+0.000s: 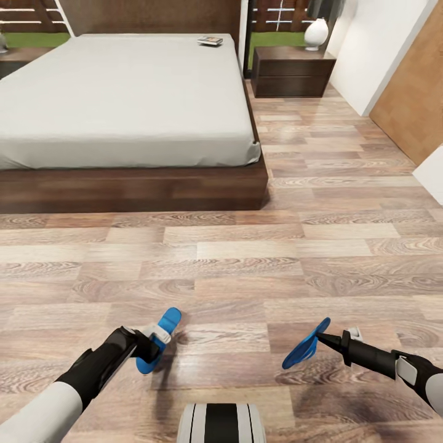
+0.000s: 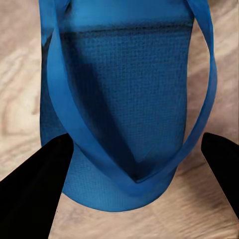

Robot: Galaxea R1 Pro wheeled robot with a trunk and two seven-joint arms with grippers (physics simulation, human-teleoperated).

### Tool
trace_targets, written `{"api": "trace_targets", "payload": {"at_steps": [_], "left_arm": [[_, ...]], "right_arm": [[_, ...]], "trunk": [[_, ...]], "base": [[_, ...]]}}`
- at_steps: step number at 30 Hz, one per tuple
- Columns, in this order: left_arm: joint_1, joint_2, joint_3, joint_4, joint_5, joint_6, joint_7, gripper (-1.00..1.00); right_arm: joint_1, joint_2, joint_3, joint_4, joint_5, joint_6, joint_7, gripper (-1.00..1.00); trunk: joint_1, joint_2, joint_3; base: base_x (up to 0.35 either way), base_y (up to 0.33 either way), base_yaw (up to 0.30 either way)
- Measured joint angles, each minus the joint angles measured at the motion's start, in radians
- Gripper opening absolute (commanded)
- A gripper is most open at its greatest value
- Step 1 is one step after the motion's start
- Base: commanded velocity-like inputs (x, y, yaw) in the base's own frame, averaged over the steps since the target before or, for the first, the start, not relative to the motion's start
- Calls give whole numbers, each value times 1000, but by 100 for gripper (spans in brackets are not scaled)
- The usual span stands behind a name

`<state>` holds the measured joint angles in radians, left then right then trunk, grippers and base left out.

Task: In the bedroom, move the book from the bed onto either nightstand, and place the two sandals side by side next to the bed.

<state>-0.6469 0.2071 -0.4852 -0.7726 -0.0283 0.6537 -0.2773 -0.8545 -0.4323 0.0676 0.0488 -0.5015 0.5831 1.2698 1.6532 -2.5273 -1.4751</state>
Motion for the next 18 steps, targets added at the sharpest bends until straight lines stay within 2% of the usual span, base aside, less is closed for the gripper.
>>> {"api": "trace_targets", "payload": {"at_steps": [5,18], "left_arm": [[0,-1,17,-12,1,0,0,-100],[0,-4,22,-23,-2,3,0,-100]], "right_arm": [[0,1,0,0,0,1,-1,-100],[0,2,-1,0,1,1,-3,-100]], "trunk": [[-2,1,19],[-8,4,70]], "base": [[0,0,0],[0,0,0]]}}
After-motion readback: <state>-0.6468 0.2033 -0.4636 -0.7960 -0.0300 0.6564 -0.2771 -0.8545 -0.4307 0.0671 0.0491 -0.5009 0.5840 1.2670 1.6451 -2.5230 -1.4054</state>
